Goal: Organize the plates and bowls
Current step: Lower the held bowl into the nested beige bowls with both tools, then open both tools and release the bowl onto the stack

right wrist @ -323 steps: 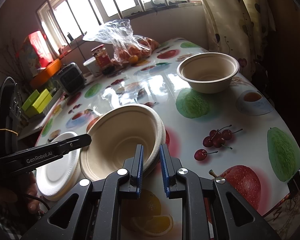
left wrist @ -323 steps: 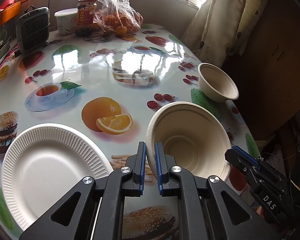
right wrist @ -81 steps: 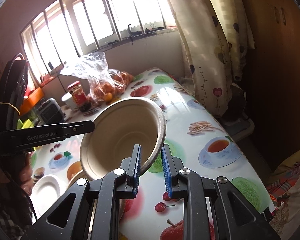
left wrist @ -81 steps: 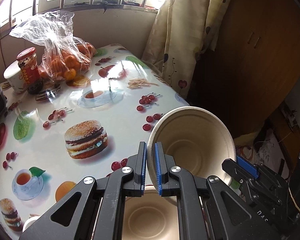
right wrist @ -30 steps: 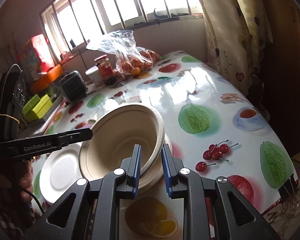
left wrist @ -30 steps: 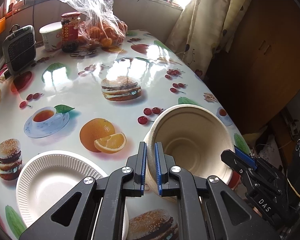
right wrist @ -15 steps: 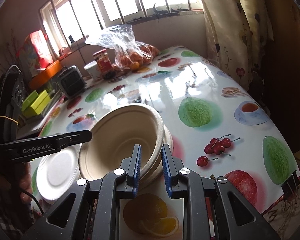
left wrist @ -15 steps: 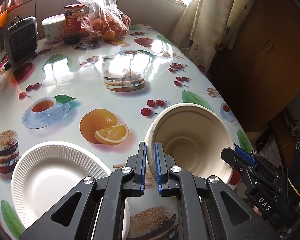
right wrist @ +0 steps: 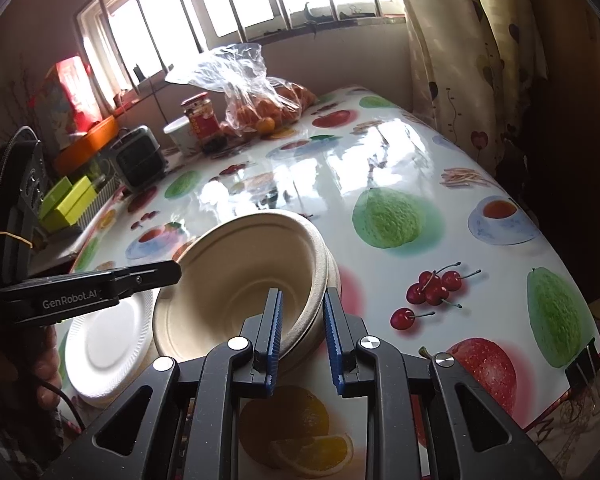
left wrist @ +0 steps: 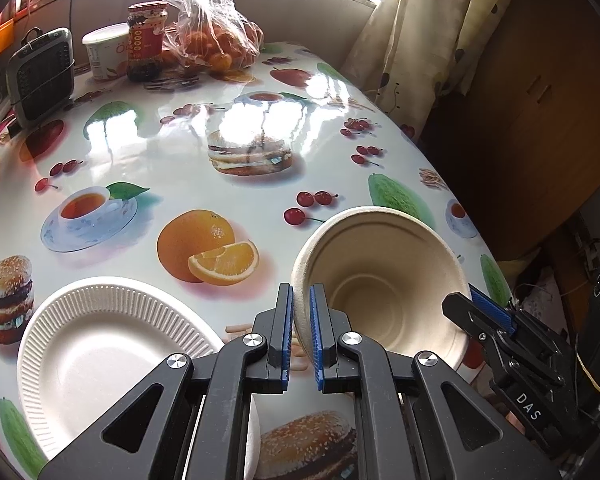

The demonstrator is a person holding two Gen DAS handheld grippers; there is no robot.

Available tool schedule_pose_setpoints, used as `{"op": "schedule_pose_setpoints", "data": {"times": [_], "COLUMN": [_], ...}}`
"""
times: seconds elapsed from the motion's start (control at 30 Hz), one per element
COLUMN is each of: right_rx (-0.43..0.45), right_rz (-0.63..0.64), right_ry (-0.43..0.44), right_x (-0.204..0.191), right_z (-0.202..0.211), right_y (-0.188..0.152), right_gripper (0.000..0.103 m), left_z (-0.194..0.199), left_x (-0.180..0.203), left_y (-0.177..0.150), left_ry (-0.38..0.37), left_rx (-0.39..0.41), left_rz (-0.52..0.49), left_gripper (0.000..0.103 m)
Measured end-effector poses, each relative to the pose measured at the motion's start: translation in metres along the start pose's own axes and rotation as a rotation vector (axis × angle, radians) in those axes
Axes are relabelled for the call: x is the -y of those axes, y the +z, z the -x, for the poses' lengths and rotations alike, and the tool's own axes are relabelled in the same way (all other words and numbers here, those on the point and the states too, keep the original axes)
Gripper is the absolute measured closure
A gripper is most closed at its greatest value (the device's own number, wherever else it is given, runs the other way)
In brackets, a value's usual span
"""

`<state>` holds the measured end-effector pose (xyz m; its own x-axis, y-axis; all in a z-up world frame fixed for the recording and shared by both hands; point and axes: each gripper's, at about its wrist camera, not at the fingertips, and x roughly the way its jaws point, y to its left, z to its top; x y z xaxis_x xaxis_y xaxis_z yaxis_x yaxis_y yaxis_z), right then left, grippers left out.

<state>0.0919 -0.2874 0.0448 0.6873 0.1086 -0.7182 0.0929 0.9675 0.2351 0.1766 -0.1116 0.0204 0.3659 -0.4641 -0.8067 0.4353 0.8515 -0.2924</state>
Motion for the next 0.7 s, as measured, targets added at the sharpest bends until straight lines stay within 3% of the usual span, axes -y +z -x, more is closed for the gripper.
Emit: {"op": "schedule_pose_setpoints", "data": {"times": [0.7], "right_rx": [0.003], "right_rz": [-0.002], "right_ry": [-0.006], "right_x": [0.0016], "right_z": [0.0007], "right_y": [0.0], "right_gripper": [0.083], "left_z": [-0.0007], "left_x": [-0.0009], "left_y": [-0.0002], "left_ry": [0.011], "left_rx": [0.003], "left_rz": [0.001], "left_gripper": [0.094]}}
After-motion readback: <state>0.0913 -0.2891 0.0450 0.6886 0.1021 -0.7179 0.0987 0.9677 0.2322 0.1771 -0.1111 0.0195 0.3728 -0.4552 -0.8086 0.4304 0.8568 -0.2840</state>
